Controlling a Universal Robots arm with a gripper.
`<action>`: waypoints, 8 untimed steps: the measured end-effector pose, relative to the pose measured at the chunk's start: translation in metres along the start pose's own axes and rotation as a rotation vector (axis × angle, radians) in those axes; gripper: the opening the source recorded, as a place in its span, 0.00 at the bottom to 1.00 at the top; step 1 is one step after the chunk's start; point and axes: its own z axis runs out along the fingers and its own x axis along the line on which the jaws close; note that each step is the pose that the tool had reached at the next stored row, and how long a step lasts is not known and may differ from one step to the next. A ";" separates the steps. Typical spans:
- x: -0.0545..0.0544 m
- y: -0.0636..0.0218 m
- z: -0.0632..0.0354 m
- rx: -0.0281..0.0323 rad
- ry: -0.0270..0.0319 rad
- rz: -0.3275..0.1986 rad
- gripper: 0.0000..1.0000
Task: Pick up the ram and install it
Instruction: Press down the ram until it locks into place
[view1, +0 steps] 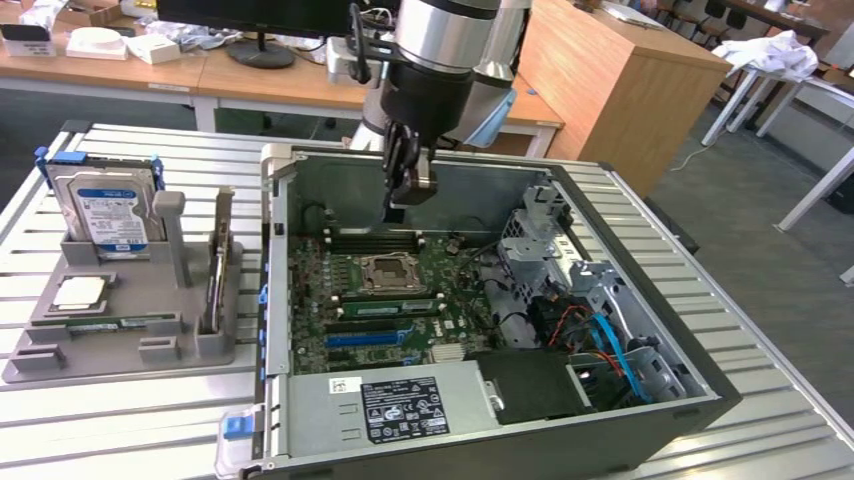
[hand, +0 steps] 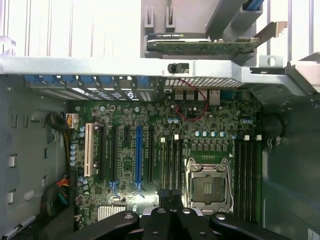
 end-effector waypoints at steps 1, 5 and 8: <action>0.000 -0.0020 -0.0001 -0.0001 0.0001 0.000 0.10; 0.000 -0.0103 -0.0005 0.0000 0.0001 0.000 0.10; 0.000 -0.0177 -0.0008 -0.0001 0.0001 0.000 0.10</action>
